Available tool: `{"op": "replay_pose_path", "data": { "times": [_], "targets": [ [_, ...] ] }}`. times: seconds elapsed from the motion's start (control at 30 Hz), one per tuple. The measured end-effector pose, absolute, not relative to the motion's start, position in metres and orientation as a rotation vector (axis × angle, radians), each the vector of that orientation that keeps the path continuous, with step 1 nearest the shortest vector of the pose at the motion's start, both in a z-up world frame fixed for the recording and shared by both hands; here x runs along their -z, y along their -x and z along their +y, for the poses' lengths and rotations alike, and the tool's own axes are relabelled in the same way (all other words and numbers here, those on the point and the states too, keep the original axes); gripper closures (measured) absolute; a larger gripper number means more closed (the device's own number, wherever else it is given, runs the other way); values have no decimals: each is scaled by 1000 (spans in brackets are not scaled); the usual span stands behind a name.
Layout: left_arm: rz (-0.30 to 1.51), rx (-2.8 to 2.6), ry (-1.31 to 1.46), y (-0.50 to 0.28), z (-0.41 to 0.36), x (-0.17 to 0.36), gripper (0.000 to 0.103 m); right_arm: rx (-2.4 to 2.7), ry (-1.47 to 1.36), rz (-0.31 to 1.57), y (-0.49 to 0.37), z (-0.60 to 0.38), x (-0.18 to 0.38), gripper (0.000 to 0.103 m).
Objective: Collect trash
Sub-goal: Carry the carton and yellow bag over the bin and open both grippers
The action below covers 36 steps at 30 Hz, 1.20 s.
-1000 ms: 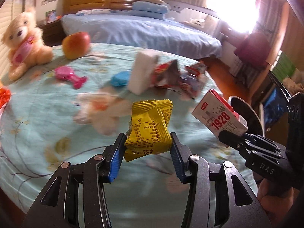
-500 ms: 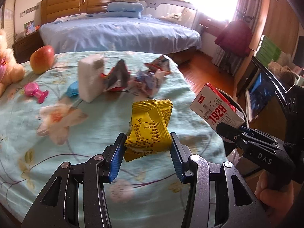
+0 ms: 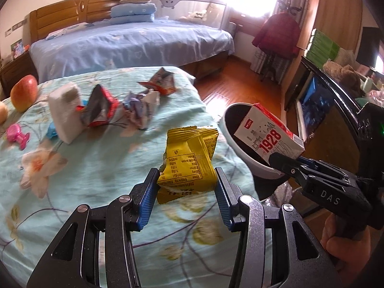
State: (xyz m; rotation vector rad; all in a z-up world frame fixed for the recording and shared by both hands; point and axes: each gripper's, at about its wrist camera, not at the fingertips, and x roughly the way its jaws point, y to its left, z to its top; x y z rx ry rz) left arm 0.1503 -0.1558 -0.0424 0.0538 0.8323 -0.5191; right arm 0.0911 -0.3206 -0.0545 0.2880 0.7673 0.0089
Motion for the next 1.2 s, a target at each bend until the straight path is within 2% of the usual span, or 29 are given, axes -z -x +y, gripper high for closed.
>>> {"op": "replay_pose_path", "data": {
  "times": [1.2],
  "targets": [
    [855,633,-173,-170,-249,49,58,149,-325,751,-89,-392,64,71]
  ]
}}
